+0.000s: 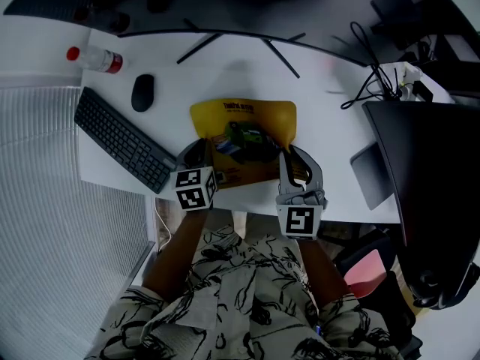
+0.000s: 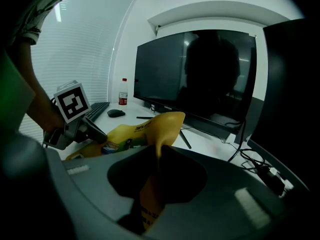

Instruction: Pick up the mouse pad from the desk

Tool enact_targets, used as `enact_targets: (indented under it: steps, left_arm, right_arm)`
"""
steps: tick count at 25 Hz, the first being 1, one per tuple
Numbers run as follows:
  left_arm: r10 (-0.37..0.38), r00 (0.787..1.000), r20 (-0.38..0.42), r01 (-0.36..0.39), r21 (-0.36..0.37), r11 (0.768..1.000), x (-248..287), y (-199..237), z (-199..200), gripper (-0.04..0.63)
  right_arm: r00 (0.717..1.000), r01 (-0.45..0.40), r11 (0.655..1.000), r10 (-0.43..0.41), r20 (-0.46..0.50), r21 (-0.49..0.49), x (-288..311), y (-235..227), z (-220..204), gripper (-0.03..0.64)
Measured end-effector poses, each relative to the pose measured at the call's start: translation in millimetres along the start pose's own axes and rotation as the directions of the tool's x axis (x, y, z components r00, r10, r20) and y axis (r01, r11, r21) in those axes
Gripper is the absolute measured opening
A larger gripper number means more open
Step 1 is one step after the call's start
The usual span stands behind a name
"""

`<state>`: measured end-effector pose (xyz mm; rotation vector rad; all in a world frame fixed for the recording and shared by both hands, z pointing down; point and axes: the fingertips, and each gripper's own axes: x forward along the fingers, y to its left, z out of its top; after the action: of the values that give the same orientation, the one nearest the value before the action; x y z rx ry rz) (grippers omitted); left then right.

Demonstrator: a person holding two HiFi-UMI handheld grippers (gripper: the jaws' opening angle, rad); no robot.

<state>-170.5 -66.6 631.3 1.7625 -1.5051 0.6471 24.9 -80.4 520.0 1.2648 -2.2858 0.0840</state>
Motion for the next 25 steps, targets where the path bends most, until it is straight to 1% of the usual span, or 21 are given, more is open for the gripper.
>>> enact_targets:
  steps: [4,6,9,12,15,18,20,25]
  left_arm:
    - [-0.026,0.999,0.039,0.025,0.014,1.000,-3,-3,5,0.037]
    - [-0.039,0.997,0.062,0.037,0.035,0.999,-5,-6,10,0.035]
    - [-0.060,0.994,0.089,0.054,0.070,0.996,-10,-14,19,0.037]
    - [-0.071,0.991,0.118,0.060,0.091,0.994,-16,-20,30,0.037]
    - [-0.082,0.985,0.154,0.064,0.116,0.991,-24,-26,44,0.037]
    - [-0.096,0.975,0.201,0.065,0.158,0.985,-34,-32,64,0.038]
    - [-0.107,0.966,0.235,0.064,0.183,0.981,-44,-37,77,0.038]
    - [-0.135,0.939,0.317,0.064,0.227,0.972,-70,-49,115,0.038]
  right_arm:
    - [1.000,0.013,0.999,-0.013,0.001,0.036,-1,-2,-3,0.064]
    - [1.000,0.017,0.999,-0.017,0.007,0.040,-2,-5,-2,0.064]
    - [0.999,0.033,0.996,-0.034,0.014,0.080,-6,-9,-3,0.063]
    - [0.999,0.042,0.992,-0.044,0.012,0.115,-11,-13,-2,0.061]
    - [0.998,0.053,0.990,-0.057,0.029,0.129,-14,-19,4,0.061]
    - [0.995,0.072,0.983,-0.082,0.051,0.171,-16,-27,14,0.061]
    - [0.991,0.081,0.978,-0.099,0.087,0.191,-19,-32,25,0.061]
    - [0.982,0.098,0.969,-0.130,0.135,0.225,-29,-46,50,0.060]
